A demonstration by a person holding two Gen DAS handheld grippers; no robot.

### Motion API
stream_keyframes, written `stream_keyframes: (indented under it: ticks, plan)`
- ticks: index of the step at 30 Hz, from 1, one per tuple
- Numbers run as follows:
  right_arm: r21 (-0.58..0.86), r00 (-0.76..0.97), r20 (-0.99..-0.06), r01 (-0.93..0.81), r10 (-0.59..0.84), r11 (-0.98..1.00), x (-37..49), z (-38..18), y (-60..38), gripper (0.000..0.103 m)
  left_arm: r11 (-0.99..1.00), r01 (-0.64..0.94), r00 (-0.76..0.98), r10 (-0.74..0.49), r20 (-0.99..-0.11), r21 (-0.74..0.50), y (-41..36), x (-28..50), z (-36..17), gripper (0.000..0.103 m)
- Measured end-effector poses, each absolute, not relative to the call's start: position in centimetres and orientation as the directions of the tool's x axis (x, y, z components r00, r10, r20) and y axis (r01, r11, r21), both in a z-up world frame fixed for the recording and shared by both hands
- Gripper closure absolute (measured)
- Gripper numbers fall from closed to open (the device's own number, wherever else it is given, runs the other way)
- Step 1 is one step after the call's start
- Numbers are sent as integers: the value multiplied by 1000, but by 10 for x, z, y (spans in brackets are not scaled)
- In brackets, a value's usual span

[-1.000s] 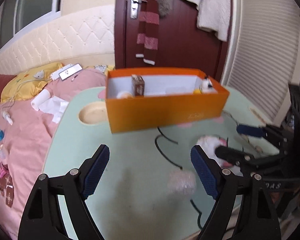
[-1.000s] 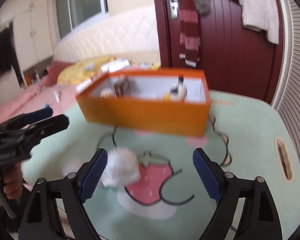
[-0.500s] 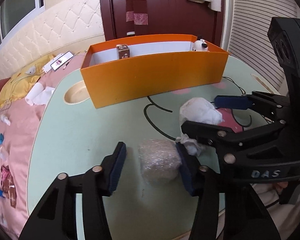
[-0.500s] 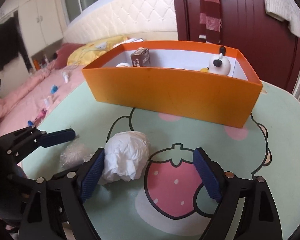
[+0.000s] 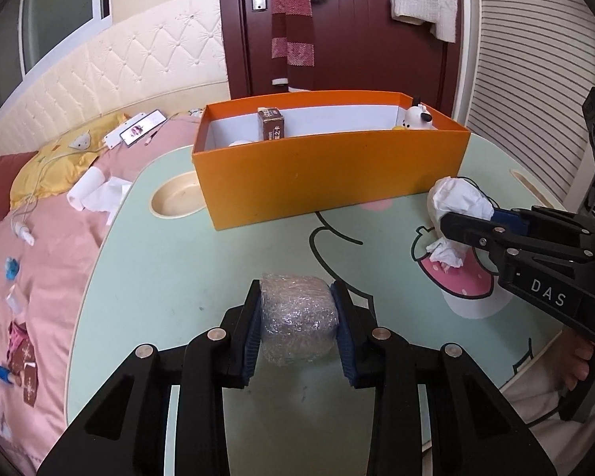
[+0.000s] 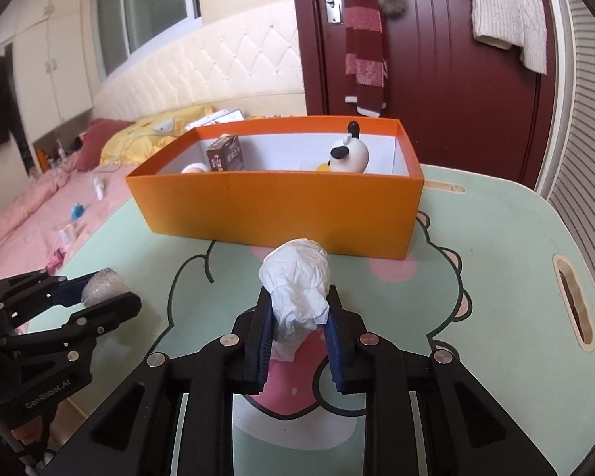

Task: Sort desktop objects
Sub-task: 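Drop the bubble wrap into the box with the left gripper while the right drops the tissue inside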

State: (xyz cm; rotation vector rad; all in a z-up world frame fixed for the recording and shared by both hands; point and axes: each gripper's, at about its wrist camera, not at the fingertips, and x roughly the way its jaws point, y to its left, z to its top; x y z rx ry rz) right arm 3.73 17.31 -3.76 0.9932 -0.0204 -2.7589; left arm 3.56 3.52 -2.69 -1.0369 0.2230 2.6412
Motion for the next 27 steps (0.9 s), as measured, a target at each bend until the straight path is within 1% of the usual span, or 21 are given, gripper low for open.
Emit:
stream_keyframes:
  ticks: [7, 11, 18, 22, 24, 27]
  plan:
    - [91, -751, -632, 175, -192, -980, 42, -37, 182, 80, -948, -317, -706, 215, -675, 30, 33, 35, -24, 68]
    - [84, -767, -612, 176, -190, -981, 45, -29, 184, 80, -952, -305, -736, 218, -641, 26, 29, 29, -6, 68]
    - [35, -848, -500, 185, -177, -982, 38, 16, 185, 80, -959, -284, -807, 243, -538, -7, 30, -8, 56, 68]
    - [40, -875, -456, 161, -162, -986, 18, 41, 187, 80, -960, -279, -831, 238, -502, 6, 44, -39, 73, 68]
    - [32, -881, -448, 153, -151, -988, 6, 49, 186, 80, -962, -274, -824, 224, -520, 19, 52, -53, 70, 68]
    - [23, -884, -449, 137, -133, -990, -7, 53, 185, 80, -963, -268, -806, 221, -549, 5, 57, -65, 62, 68]
